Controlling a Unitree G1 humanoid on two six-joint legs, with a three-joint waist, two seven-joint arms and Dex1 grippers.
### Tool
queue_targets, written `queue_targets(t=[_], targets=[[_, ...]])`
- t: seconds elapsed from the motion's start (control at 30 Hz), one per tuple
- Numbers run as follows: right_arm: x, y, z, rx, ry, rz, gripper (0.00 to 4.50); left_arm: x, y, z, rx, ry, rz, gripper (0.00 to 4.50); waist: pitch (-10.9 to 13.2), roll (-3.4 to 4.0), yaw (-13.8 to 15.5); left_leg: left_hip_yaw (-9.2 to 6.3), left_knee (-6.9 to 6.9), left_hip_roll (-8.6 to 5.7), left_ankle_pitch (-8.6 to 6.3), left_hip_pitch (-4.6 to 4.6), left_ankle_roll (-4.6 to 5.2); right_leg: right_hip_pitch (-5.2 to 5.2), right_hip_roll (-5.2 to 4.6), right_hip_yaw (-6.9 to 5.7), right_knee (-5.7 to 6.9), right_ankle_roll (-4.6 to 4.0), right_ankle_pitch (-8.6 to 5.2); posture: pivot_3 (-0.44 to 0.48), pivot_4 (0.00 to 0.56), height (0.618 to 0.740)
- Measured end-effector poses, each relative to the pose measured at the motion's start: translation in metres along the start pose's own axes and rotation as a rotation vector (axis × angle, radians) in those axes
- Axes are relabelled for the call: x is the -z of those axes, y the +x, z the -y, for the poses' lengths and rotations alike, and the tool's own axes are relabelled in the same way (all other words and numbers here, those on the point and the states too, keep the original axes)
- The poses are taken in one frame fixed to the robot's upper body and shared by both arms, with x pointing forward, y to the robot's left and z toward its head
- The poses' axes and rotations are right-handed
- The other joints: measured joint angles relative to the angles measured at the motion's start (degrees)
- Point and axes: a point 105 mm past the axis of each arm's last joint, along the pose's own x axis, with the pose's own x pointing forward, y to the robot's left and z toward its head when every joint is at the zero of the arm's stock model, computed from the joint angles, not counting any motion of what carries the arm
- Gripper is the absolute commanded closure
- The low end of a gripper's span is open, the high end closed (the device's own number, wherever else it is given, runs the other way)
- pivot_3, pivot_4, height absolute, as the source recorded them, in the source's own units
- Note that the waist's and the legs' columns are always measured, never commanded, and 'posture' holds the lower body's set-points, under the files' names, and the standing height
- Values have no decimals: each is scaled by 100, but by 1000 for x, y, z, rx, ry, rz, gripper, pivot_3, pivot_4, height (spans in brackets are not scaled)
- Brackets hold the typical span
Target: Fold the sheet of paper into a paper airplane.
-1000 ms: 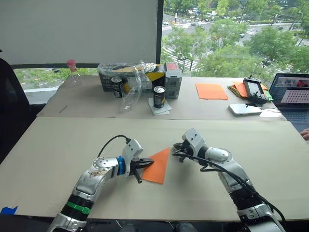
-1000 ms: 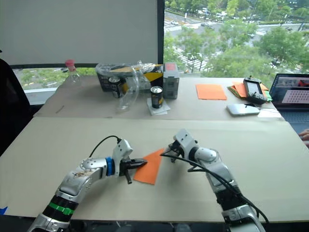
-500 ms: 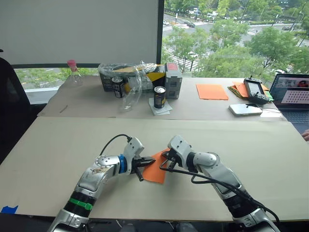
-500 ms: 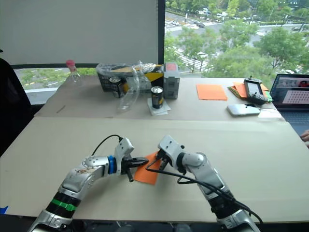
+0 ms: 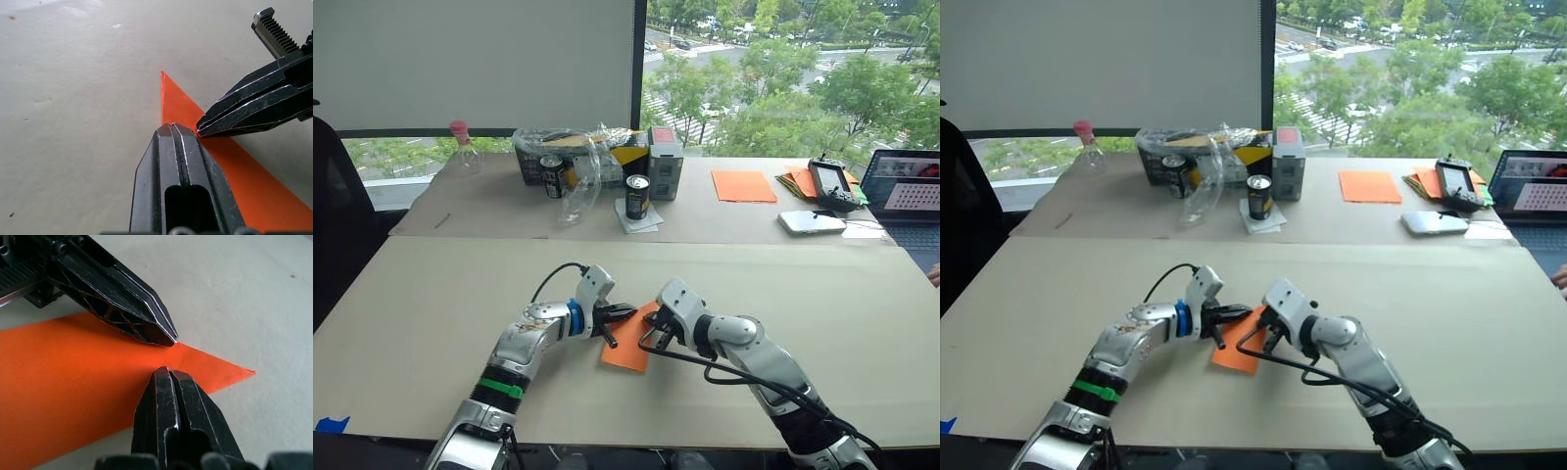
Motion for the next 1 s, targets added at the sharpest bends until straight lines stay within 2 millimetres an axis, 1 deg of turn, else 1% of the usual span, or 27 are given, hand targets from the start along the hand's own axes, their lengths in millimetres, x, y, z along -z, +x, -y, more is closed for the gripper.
queue_targets(t=[0.2,0.33,0.4,0.5,0.63,0.77,0.9,1.0], targets=[[0,0,0,2,6,-3,4500,-3,9,-2,-4,27,-5,4477,-1,-1,0,0,1,0,0,1,0,2,0,0,0,0,0,0,150,715],[0,1,-1,-1,5,-3,4500,-1,9,-3,-14,29,-10,4477,-1,-1,-6,-1,0,0,0,2,0,2,1,0,0,0,0,0,150,715],[-1,1,-3,-10,6,-1,4500,2,1,-4,-21,39,-15,4477,-3,0,-25,-1,-1,1,0,4,0,2,1,1,0,0,0,0,150,715],[-1,2,-4,-21,6,-2,4500,11,-17,-6,-36,51,-29,4477,-7,4,-63,-1,-8,3,0,9,0,2,3,2,1,0,-1,0,150,715],[-1,4,-4,-28,3,-8,4500,18,-33,-6,-48,11,-34,4477,-11,2,-73,-2,-7,3,0,12,0,6,2,1,2,1,-1,0,150,715],[-3,6,-5,-47,-7,-8,4500,26,-54,-1,-51,23,-63,4477,-16,7,-135,-2,-18,4,-1,17,1,5,2,2,1,1,-3,0,150,715],[-3,8,-5,-53,-10,-12,4500,33,-63,6,-47,36,-82,4477,-22,5,-136,0,-22,4,-1,27,1,12,2,3,1,0,-3,0,150,715],[-3,9,-5,-59,-17,-9,4500,34,-69,6,-59,30,-87,4477,-24,5,-146,1,-34,5,-1,40,1,17,3,4,1,1,-5,0,150,715]])
